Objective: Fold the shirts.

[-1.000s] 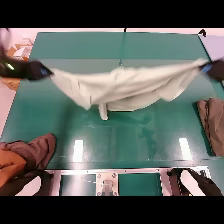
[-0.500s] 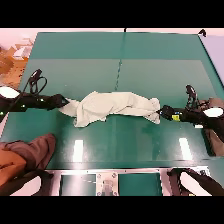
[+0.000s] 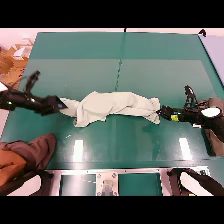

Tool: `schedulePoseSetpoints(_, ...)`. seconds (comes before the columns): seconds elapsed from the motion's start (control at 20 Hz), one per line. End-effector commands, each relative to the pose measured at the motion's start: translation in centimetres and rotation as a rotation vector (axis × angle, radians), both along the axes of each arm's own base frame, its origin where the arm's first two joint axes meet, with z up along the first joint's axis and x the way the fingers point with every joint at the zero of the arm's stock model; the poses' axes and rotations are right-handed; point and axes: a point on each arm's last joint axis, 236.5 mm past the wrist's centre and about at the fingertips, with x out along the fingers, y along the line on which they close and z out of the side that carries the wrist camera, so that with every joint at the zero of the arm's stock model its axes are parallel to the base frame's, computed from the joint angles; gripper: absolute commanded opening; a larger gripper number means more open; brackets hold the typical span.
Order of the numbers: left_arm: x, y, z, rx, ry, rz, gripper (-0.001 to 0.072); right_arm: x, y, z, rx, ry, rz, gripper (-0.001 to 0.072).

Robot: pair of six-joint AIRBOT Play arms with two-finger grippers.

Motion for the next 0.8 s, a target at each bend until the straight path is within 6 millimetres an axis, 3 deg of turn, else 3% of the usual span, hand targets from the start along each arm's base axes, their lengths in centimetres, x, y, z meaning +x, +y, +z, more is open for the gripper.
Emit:
schedulePoseSetpoints(0.0,-3.7,-1.9,-4.3,-0.005,0.103,-0.038,0.0712,0.1,0.0,0.0,-0.001,-0.001,0.0,0.0024)
schedulePoseSetpoints(0.1,-4.2,-3.0,-7.6,0.044,0.088,-0.013,0.0712,0.1,0.0,0.0,-0.001,-0.002,-0.001,0.0024)
schedulePoseSetpoints(0.2,-3.2,-4.0,-9.4,0.083,0.027,0.031,0.0711,0.1,0.0,0.0,0.0,-0.002,-0.001,0.0024)
schedulePoseSetpoints(0.4,0.3,-5.0,-9.4,0.101,-0.105,0.13,0.0696,0.1,0.0,0.0,-0.001,-0.002,-0.001,0.0024)
schedulePoseSetpoints(0.45,0.6,-5.1,-9.3,0.096,-0.113,0.143,0.0528,0.1,0.0,0.0,-0.001,-0.002,-0.001,0.0024)
schedulePoseSetpoints(0.55,0.2,-5.6,-9.1,0.073,-0.095,0.137,0.0109,0.1,0.0,0.0,-0.001,-0.002,-0.001,0.0024)
schedulePoseSetpoints(0.6,-0.5,-6.2,-8.8,0.053,-0.082,0.096,0.0023,0.1,0.0,0.0,-0.001,-0.002,-0.001,0.0024)
schedulePoseSetpoints(0.75,-1.3,-8.4,-4.8,-0.033,-0.083,-0.057,0.0022,0.8,-0.4,0.9,-0.005,-0.023,-0.006,0.0024)
